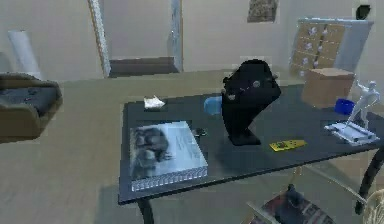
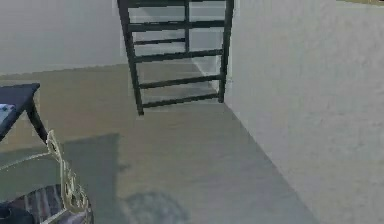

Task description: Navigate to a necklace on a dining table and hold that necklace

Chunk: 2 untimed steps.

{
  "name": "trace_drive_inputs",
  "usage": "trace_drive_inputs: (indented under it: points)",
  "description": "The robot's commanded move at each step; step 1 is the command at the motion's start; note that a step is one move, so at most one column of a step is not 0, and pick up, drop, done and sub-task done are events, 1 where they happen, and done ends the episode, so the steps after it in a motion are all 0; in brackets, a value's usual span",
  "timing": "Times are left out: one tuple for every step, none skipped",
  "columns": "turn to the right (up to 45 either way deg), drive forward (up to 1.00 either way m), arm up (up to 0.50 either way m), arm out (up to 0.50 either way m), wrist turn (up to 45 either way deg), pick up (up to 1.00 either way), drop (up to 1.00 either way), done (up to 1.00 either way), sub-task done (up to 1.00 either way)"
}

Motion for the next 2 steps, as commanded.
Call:
trace_drive_inputs:
  points:
    - [0.0,0.45,0.0,0.0,0.0,0.0,0.0,0.0,0.0]
    - [-45.0,0.0,0.0,0.0,0.0,0.0,0.0,0.0,0.0]
